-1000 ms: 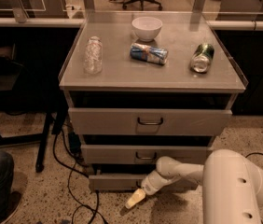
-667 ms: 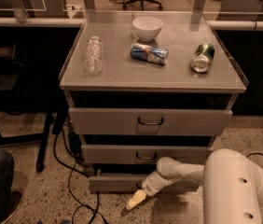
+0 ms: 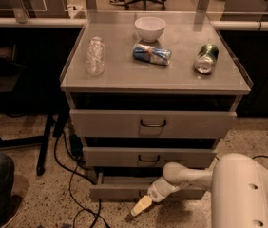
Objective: Open bottom drawer
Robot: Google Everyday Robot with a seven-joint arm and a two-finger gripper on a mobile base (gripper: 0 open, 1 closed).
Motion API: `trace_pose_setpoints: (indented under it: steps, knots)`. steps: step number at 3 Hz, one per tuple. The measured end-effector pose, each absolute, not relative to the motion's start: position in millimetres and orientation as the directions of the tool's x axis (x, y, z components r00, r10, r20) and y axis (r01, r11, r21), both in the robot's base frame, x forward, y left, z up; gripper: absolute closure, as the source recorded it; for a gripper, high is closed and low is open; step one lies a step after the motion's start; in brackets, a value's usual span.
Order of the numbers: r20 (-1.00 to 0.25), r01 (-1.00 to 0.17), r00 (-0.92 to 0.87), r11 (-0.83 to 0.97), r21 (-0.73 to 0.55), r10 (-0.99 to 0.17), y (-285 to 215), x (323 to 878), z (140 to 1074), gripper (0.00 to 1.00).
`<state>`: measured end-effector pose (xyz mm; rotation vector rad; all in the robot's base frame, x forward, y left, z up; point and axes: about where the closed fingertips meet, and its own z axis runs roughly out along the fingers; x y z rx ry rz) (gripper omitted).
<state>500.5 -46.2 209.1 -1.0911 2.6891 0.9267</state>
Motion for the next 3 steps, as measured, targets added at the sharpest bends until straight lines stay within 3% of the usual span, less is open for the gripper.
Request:
trace_pose_setpoints:
  steps: [2, 3]
  knots:
    - [-0.243, -0.605, -0.775, 0.573, 0.554, -0.583, -55, 425, 205, 0.0]
    - [-0.243, -0.606, -0.774, 0.571, 0.554, -0.585, -54, 426, 205, 0.0]
